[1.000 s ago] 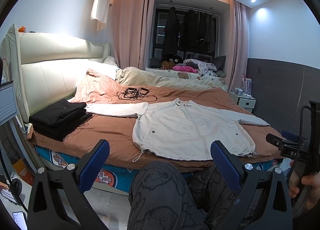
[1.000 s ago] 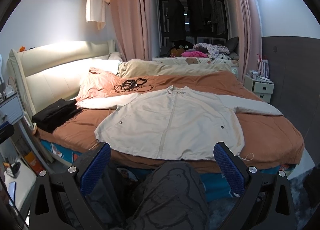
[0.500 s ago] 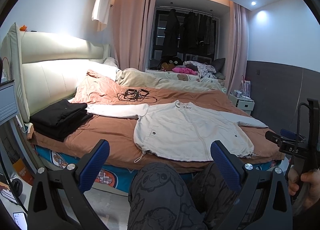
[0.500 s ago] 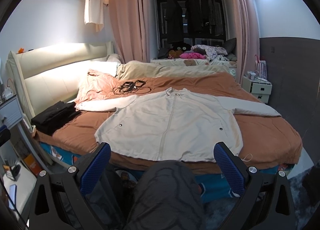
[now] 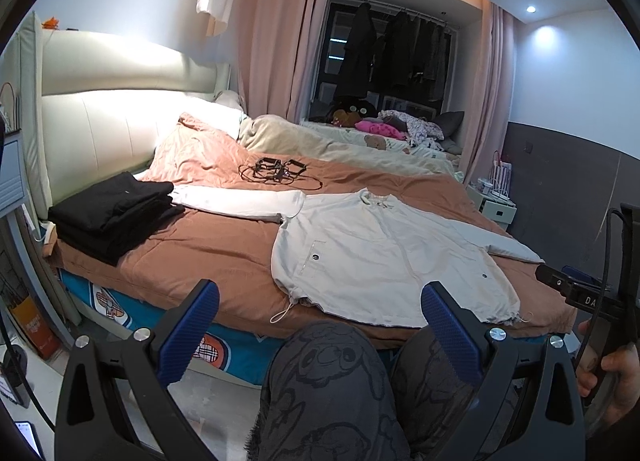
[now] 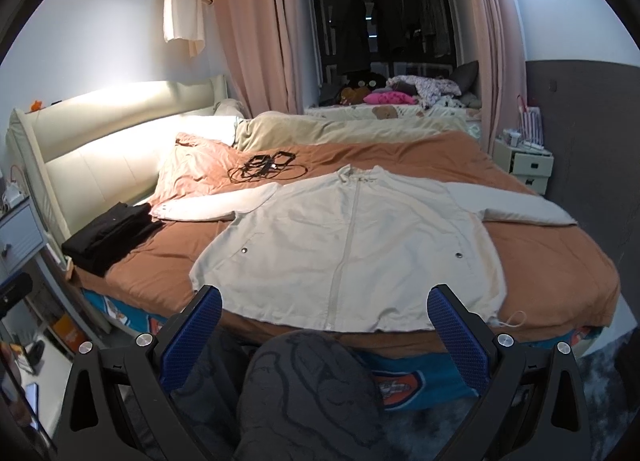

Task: Fold large clothes
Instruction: 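Move both tools toward the beige jacket's sleeves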

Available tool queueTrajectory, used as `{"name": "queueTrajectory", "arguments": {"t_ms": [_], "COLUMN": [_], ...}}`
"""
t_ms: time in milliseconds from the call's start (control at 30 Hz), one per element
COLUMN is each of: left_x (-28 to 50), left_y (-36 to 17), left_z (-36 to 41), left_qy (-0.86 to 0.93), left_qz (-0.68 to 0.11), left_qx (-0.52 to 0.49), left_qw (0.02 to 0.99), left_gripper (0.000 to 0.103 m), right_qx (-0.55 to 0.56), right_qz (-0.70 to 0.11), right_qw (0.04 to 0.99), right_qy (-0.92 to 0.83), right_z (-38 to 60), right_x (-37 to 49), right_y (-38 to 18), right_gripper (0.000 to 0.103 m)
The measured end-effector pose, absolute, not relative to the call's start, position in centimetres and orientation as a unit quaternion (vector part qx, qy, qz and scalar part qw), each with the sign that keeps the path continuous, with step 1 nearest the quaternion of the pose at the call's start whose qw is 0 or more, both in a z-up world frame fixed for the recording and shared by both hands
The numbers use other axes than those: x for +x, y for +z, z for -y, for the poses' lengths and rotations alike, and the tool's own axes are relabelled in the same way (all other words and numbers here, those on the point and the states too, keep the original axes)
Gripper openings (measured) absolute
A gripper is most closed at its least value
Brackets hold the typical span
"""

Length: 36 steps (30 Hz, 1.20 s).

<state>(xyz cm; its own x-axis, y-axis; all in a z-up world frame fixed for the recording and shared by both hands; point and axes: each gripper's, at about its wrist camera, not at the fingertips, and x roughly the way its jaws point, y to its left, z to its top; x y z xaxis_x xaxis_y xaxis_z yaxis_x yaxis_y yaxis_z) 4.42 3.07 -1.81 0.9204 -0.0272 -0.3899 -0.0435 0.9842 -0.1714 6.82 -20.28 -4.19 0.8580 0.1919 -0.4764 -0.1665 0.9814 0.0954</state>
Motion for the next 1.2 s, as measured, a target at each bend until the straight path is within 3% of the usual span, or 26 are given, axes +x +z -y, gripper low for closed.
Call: {"name": "queueTrajectory", "arguments": {"t_ms": [1200], "left_x": [32.5], "left_y": [-5.7], "left_z": [-16.3], "left_qy": [0.130], "left_qz": [-0.319], "left_qx": [-0.168], "left_qw": [0.924], "left_gripper": [0.102], "right_qx": [0.073], "right_qz": [-0.356], "right_qw": [0.918], "right_qy": [0.157], "right_z": [7.4], "right_x": [36.5], "right_y": [-10.1], "right_gripper": [0.103]}}
